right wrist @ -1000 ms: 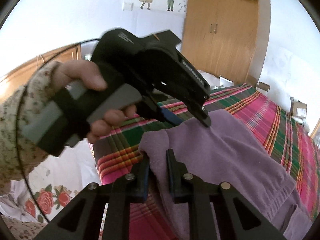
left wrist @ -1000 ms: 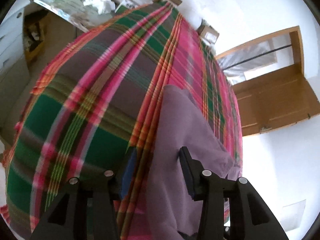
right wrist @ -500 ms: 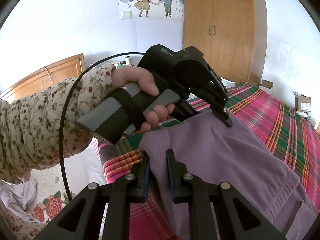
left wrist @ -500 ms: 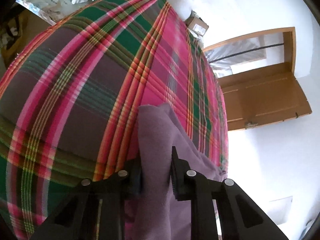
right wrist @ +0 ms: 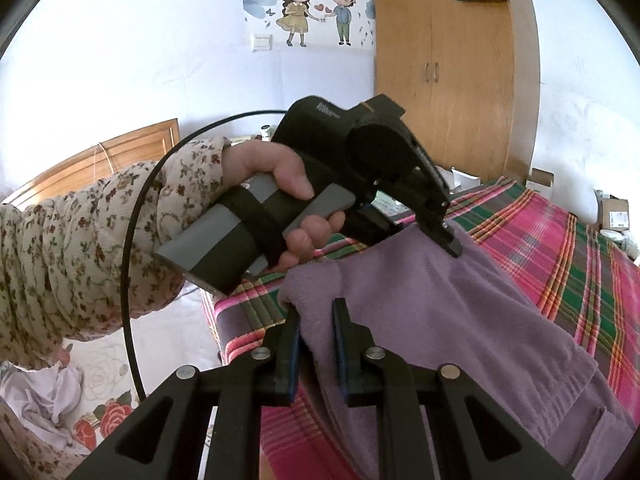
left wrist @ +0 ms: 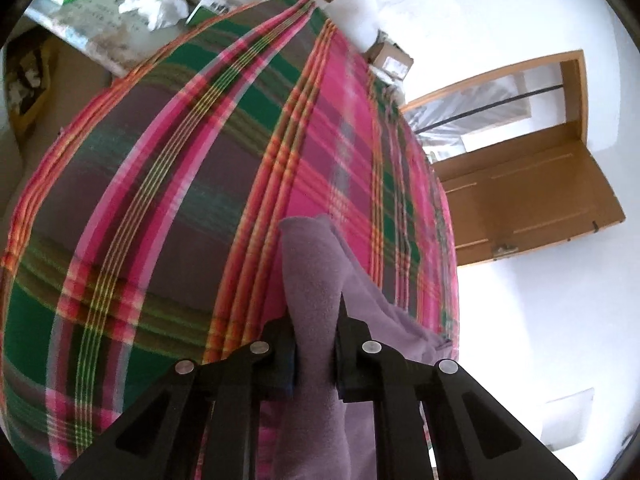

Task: Fold clothes
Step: 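Lift the trousers edge with the left gripper while the right gripper grasps beside it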

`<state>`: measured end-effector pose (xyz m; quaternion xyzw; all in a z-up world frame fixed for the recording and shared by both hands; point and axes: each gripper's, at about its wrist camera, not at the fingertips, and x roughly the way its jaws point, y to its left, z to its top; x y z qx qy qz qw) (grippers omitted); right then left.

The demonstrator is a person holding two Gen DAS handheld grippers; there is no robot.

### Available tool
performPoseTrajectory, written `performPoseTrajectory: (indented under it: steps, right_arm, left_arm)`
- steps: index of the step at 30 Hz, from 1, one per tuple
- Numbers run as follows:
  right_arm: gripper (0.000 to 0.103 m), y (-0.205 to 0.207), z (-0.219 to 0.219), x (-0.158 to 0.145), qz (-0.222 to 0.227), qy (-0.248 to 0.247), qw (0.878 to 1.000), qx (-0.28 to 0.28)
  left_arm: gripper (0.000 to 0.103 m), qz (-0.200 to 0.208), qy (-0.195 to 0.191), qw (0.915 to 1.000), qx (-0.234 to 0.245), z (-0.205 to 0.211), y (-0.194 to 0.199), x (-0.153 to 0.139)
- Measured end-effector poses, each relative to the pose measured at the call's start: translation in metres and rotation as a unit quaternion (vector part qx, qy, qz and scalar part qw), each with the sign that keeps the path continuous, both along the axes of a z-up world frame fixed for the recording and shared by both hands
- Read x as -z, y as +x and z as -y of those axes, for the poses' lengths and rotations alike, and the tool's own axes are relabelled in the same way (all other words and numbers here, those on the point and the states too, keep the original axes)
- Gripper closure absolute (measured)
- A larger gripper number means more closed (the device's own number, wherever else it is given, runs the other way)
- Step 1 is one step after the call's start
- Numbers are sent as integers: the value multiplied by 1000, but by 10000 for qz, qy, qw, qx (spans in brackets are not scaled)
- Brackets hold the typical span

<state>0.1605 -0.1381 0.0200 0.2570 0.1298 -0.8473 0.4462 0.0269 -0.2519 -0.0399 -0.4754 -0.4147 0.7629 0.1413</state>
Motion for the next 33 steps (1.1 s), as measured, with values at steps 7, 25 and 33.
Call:
performPoseTrajectory:
  steps: [7, 25, 33]
  right_arm:
    - [88, 12, -16, -17, -343, -202, 9991, 125]
    - [88, 31, -114, -74, -670, -1152, 9870, 902]
    - [89, 47, -159, -88, -733, -1407, 9764, 1464]
  left_arm:
    - [89, -349, -51, 9994, 71, -14, 4, -39]
    - [89, -1002, 199, 9942, 325, -85, 2, -124]
    - [89, -1153, 295, 9897, 801, -140, -12, -144]
